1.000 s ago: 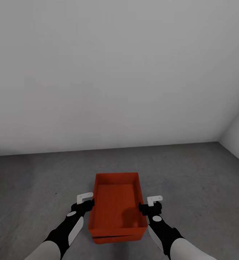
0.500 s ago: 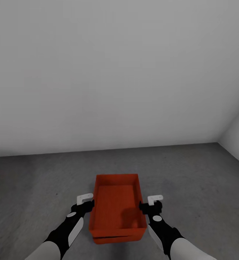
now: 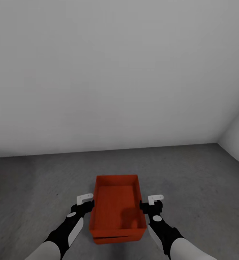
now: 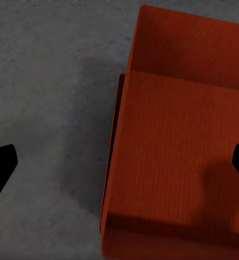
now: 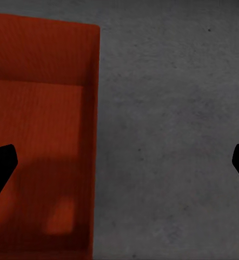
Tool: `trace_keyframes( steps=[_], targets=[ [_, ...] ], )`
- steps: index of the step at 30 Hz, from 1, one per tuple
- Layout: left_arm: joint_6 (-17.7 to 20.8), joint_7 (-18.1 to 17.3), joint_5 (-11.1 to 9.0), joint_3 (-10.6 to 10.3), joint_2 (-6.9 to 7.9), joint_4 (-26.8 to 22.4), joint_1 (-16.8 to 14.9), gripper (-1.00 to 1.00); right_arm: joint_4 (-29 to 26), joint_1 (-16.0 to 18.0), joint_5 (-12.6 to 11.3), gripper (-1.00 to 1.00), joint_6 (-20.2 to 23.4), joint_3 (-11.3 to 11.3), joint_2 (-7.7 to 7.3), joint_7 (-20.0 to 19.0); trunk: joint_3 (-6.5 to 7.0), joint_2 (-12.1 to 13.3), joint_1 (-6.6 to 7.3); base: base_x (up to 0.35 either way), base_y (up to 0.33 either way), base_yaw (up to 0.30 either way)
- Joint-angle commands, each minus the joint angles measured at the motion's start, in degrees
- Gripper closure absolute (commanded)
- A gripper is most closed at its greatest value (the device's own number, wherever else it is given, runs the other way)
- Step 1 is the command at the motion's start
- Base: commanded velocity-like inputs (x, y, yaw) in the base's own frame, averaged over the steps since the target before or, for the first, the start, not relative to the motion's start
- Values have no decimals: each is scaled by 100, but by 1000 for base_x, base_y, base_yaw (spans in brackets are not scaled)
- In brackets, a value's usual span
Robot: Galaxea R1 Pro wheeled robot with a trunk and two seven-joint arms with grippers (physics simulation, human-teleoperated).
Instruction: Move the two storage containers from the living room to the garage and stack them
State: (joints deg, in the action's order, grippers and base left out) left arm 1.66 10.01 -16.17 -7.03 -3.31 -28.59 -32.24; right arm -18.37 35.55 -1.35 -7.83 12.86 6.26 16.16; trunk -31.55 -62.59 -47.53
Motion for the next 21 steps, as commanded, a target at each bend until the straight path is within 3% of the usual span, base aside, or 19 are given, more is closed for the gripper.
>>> trace_keyframes(
  steps=[1, 8, 21],
  targets=[
    [18, 53, -54, -49, 6, -13, -2, -100, 8, 5, -15, -100, -13, 41, -2, 43, -5, -3, 0, 0, 0, 0],
    [22, 47, -82, -52, 7, 76, -2, -100, 24, 5, -9, -100, -15, 41, -2, 25, -5, -3, 0, -38, 0, 0],
    [9, 45, -65, -46, 6, 270, -2, -100, 81, 5, 23, -100, -9, 51, -1, 3, -5, -3, 0, -321, 0, 0]
  ],
)
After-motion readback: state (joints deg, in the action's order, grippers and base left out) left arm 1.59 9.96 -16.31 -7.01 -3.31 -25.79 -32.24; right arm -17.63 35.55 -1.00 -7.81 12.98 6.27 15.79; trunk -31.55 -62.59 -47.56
